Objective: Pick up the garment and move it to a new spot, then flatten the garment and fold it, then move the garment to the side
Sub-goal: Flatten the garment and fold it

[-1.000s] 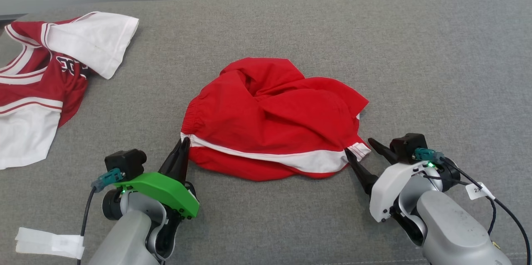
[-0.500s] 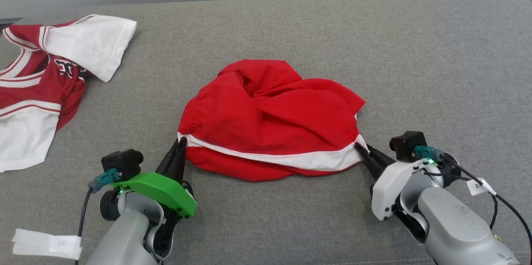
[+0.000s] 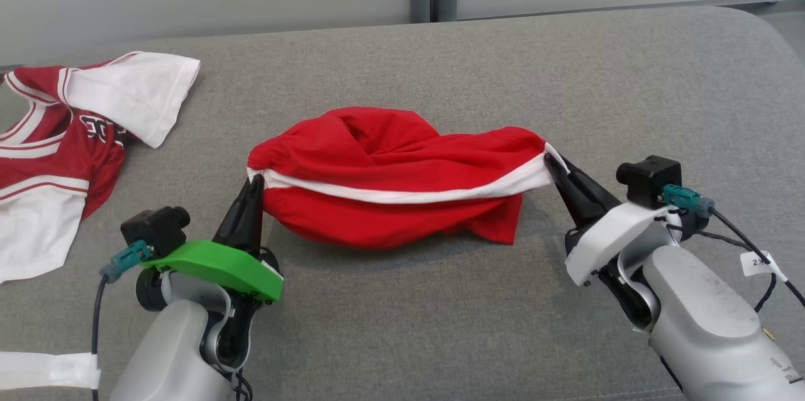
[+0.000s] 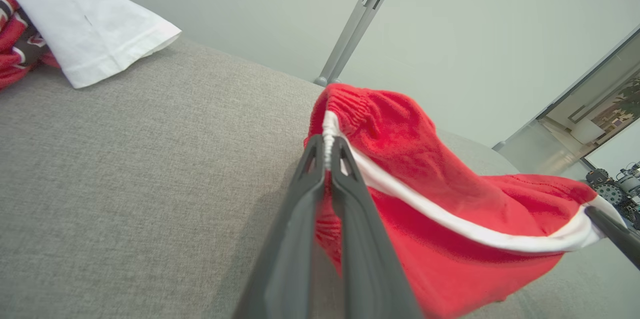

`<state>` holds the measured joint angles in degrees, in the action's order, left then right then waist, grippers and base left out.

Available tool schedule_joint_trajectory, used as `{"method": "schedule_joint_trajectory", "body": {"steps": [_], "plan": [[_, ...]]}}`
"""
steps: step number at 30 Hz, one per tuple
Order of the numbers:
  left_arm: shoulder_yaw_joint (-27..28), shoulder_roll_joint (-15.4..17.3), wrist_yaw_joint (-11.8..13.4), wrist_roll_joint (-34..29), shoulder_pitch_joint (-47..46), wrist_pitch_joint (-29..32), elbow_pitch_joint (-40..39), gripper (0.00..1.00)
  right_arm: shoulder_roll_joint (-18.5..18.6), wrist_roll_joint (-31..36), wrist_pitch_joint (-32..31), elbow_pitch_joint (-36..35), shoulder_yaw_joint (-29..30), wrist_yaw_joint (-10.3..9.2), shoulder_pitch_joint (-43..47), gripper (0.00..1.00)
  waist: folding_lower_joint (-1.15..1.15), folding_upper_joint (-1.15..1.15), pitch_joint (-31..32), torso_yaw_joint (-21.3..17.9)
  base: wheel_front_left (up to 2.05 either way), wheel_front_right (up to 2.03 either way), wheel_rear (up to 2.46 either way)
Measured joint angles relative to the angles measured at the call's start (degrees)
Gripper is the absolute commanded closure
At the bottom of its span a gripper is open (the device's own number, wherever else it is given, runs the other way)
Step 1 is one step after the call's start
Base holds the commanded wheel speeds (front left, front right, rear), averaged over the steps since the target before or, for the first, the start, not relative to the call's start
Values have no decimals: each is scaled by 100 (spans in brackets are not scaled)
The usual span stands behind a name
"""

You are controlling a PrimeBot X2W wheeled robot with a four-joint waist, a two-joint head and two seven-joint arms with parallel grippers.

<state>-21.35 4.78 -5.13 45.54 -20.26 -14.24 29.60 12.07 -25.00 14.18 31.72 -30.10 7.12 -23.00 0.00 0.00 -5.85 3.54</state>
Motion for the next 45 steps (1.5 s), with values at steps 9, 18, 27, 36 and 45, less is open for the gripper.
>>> {"method": "schedule_joint_trajectory", "body": {"steps": [9,18,27,36,45], "plan": [[514,-23,-86,30,113,-1,-956,100,-202,-895,40,-1304,563,0,15,100,0,0,244,-204,0,0,0],[893,-69,-149,324,260,-19,-2336,100,-403,-2089,42,-2950,1279,-1,396,100,0,0,442,-427,0,0,0],[784,-55,-172,344,464,-29,-3763,100,-98,-2450,42,-4232,1386,-1,827,100,0,0,558,-628,0,0,0],[579,233,-131,320,311,564,-3827,100,-27,-3067,-471,-4013,1223,-2,776,100,0,0,442,-645,0,0,0],[1195,337,315,153,-2281,858,-3129,100,-511,-3283,-584,-3060,2348,-667,-2259,100,0,0,136,-673,0,0,0]]}}
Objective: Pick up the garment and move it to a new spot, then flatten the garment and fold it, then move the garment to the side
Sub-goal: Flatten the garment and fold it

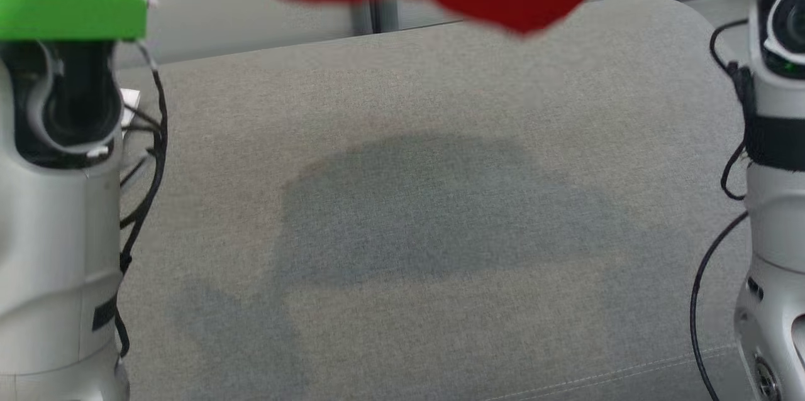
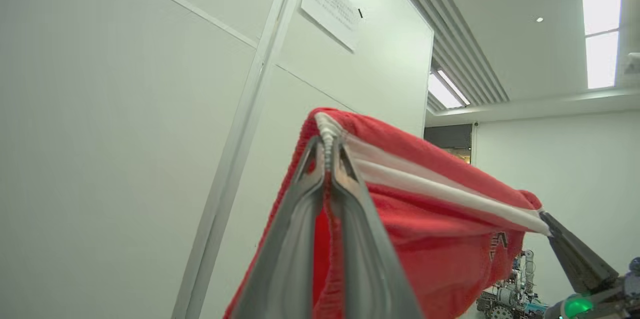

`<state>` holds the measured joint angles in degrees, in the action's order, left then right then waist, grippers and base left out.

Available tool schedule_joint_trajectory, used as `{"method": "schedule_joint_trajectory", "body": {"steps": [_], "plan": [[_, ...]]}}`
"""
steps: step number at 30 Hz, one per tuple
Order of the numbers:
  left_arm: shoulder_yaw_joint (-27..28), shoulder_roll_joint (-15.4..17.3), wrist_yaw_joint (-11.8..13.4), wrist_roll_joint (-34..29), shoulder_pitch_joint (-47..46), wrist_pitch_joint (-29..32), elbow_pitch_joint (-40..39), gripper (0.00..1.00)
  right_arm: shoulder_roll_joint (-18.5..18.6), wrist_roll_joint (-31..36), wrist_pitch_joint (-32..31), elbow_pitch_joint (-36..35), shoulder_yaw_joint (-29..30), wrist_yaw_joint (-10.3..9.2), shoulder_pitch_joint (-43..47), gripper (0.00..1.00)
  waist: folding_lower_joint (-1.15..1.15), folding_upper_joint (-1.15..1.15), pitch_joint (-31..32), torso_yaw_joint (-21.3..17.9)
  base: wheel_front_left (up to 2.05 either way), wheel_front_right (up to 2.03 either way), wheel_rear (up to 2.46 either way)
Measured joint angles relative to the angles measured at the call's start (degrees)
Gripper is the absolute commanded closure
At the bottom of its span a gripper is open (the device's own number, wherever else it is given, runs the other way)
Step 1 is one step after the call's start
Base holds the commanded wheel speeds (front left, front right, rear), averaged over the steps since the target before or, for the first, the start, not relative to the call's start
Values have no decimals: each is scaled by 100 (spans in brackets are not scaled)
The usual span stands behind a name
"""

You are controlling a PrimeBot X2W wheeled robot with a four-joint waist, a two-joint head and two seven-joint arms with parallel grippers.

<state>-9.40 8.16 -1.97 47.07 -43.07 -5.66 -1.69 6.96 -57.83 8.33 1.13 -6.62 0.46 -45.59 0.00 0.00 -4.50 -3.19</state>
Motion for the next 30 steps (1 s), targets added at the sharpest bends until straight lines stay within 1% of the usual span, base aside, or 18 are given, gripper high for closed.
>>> {"method": "schedule_joint_trajectory", "body": {"steps": [2,5,8,11,14,16,17,19,20,24,26,30], "plan": [[3,-115,-51,13,-594,-29,-170,100,-10,-51,44,-35,22,2,-500,100,0,0,-40,4,0,0,0],[-225,-116,-105,22,-545,146,7,100,109,-62,-172,312,-320,15,-280,100,0,0,-95,22,0,0,0],[-521,-88,-110,89,218,390,508,100,102,-119,-501,877,-717,19,555,100,0,0,-194,30,0,0,0],[-985,-15,-225,112,1181,600,1079,100,47,-322,-705,1410,-877,12,1593,100,0,0,-324,46,0,0,0],[-1350,-7,-296,69,1972,632,1627,100,19,-467,-779,1901,-987,12,2507,100,0,0,-480,78,0,0,0],[-1491,18,-324,-66,2327,597,1892,100,-18,-488,-791,2179,-1046,30,2903,100,0,0,-591,101,0,0,0],[-1508,18,-355,-104,2435,544,1985,100,-43,-508,-789,2270,-1073,102,3022,100,0,0,-648,111,0,0,0],[-1473,-10,-366,-91,2493,379,2078,100,-118,-531,-742,2373,-1083,215,3093,100,0,0,-758,128,0,0,0],[-1467,-23,-392,-85,2493,307,2102,100,-149,-541,-705,2375,-1089,302,3084,100,0,0,-810,134,0,0,0],[-1455,-30,-463,-86,2491,15,2183,100,-154,-571,-482,2348,-1066,533,3070,100,0,0,-938,153,0,0,0],[-1449,-25,-478,-86,2491,-148,2214,100,-163,-598,-300,2262,-993,610,3061,100,0,0,-924,158,0,0,0],[-1461,-34,-509,-78,2504,-430,2225,100,-96,-595,24,1992,-891,625,3064,100,0,0,-817,185,0,0,0]]}}
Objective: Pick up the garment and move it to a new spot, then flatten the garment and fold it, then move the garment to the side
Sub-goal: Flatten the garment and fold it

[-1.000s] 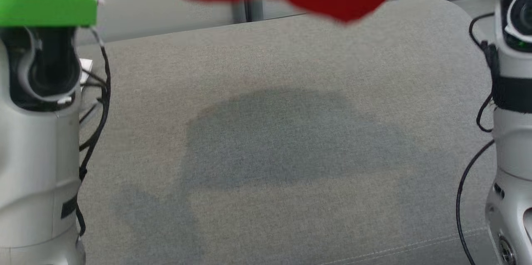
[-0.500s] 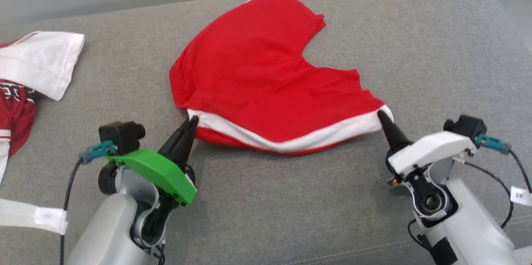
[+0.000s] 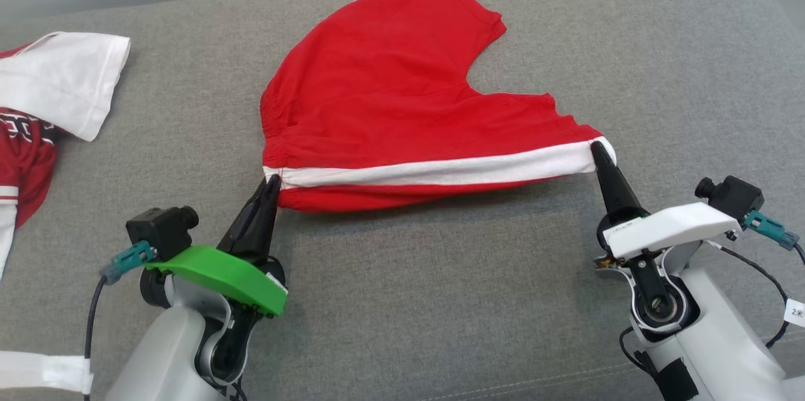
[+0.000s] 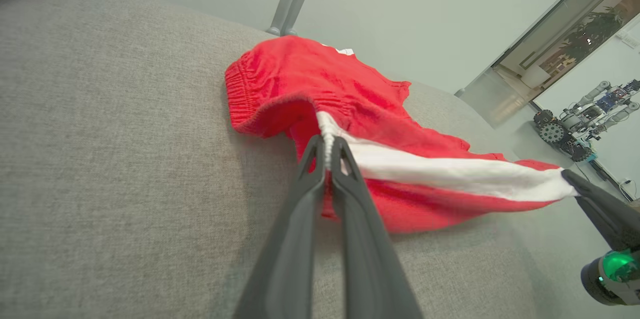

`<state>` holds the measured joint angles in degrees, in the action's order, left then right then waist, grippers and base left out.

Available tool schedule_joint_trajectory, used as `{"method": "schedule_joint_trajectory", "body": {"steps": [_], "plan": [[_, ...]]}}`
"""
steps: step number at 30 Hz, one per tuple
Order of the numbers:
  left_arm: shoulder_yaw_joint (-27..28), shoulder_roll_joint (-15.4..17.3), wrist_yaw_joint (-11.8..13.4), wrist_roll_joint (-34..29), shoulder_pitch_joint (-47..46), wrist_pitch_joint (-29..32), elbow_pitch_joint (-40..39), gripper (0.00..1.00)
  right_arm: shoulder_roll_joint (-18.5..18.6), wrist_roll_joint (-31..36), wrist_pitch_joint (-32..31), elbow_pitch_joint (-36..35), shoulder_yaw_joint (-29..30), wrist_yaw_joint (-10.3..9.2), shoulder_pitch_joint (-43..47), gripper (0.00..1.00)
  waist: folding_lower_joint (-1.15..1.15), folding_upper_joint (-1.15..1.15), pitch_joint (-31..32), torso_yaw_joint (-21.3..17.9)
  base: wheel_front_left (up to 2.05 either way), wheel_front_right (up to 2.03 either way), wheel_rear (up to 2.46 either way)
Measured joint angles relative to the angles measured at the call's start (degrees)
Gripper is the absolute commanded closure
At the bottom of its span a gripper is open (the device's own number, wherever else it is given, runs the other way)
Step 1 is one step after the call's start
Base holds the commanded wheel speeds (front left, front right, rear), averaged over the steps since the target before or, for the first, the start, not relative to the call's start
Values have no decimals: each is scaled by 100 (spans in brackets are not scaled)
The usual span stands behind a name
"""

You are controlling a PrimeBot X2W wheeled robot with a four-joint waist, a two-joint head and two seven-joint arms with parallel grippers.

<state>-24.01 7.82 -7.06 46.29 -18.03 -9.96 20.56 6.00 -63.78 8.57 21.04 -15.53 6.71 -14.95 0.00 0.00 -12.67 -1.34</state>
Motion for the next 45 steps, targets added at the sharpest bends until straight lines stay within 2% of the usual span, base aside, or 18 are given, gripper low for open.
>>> {"method": "schedule_joint_trajectory", "body": {"steps": [2,9,16,24,34,40,41,42,43,44,45], "plan": [[54,22,-1,71,119,-199,23,100,124,99,105,-135,-118,35,85,100,0,0,109,20,0,0,0],[90,253,-7,138,620,-271,82,100,307,493,201,-221,-644,35,803,100,0,0,409,12,0,0,0],[-22,290,-7,247,1053,-348,-124,100,447,851,301,-350,-1063,35,1096,100,0,0,662,-106,0,0,0],[-122,297,-7,372,1631,-379,-142,100,495,887,410,-181,-1029,35,1540,100,0,0,866,-197,0,0,0],[-224,304,-7,453,1720,-396,10,100,474,900,460,152,-1067,36,1599,100,0,0,900,-138,0,0,0],[-320,298,-7,453,1720,-396,177,100,467,1163,502,368,-1200,36,1522,100,0,0,913,-126,0,0,0],[-334,297,-7,453,1720,-396,220,100,469,1227,503,399,-1241,36,1518,94,0,0,913,-124,0,0,0],[-348,297,-7,453,1720,-396,260,92,463,1277,503,432,-1267,36,1516,87,0,0,912,-122,0,0,0],[-359,296,-7,453,1720,-396,297,83,449,1294,509,463,-1276,36,1515,78,0,0,910,-121,0,0,0],[-369,294,-7,453,1720,-396,315,74,437,1316,509,502,-1283,36,1510,65,0,0,908,-119,0,0,0],[-371,290,-8,453,1720,-396,350,69,435,1426,510,581,-1303,36,1497,58,0,0,903,-117,0,0,0]]}}
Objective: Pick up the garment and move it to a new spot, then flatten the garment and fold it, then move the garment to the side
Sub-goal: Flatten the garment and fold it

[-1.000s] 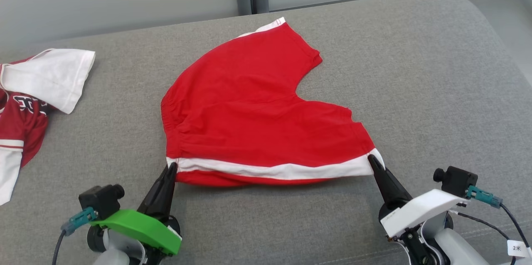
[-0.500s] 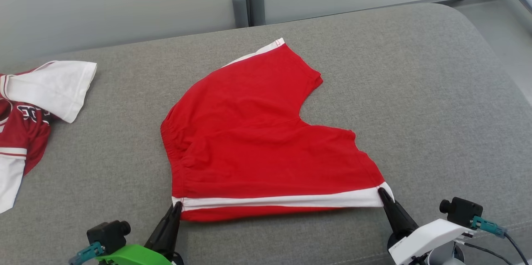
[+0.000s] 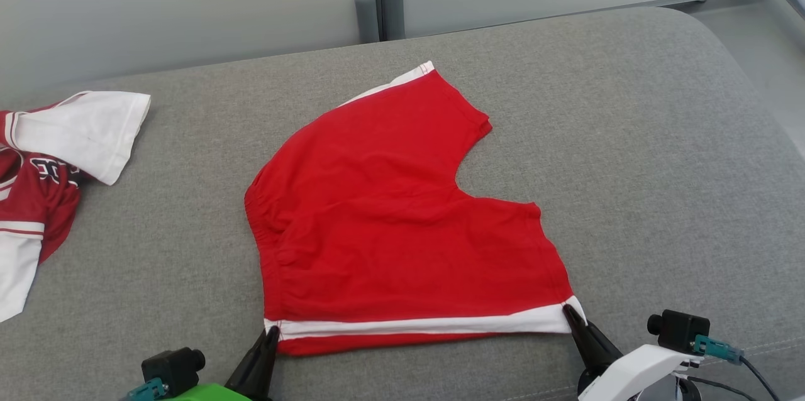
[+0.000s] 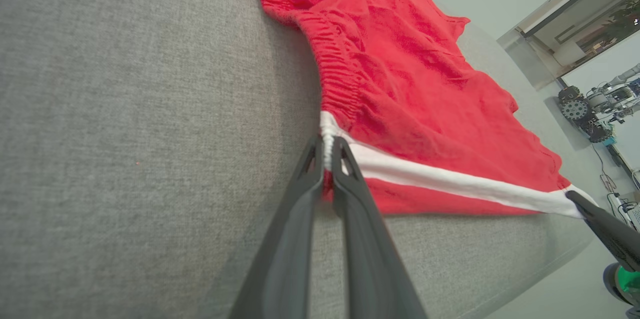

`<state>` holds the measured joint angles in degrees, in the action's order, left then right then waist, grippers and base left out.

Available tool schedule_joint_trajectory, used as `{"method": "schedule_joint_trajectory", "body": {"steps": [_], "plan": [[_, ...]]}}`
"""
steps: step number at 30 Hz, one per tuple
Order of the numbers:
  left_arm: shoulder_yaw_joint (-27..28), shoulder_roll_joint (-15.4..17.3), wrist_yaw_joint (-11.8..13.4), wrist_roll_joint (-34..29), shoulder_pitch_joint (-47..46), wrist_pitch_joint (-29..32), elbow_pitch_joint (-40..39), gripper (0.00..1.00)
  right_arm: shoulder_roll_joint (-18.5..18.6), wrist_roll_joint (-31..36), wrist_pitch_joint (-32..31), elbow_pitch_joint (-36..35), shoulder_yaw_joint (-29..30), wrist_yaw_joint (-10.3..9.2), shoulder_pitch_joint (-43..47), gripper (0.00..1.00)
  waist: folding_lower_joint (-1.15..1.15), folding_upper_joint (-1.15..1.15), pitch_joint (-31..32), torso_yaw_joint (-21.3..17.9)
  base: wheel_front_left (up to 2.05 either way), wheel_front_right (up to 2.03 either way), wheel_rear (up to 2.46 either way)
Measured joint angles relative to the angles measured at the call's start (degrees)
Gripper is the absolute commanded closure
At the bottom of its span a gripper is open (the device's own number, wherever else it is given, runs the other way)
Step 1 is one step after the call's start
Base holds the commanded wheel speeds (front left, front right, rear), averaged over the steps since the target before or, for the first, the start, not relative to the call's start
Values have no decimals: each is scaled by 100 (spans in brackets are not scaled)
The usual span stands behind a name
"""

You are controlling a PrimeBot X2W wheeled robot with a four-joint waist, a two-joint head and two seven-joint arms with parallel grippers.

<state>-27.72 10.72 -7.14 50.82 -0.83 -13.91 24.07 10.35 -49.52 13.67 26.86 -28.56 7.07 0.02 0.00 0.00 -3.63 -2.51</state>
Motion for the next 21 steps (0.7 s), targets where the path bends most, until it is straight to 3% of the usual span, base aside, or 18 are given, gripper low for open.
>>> {"method": "schedule_joint_trajectory", "body": {"steps": [1,3,4,6,21], "plan": [[1,-4,1,0,0,0,29,58,-7,18,1,34,0,0,-12,52,0,0,-2,0,0,0,0],[0,-8,1,0,0,0,67,24,-21,18,3,74,1,0,-28,13,0,0,-4,0,0,0,0],[-1,-8,0,-1,0,0,98,13,-38,21,26,112,1,0,-49,0,0,0,-7,0,0,0,0],[-1,-7,1,-7,0,0,119,0,-64,29,41,145,11,0,-77,0,0,0,-12,-1,0,0,0],[205,152,10,-270,-2,-32,-155,0,123,542,43,-44,693,-15,-231,0,0,0,-43,-14,0,0,0]]}}
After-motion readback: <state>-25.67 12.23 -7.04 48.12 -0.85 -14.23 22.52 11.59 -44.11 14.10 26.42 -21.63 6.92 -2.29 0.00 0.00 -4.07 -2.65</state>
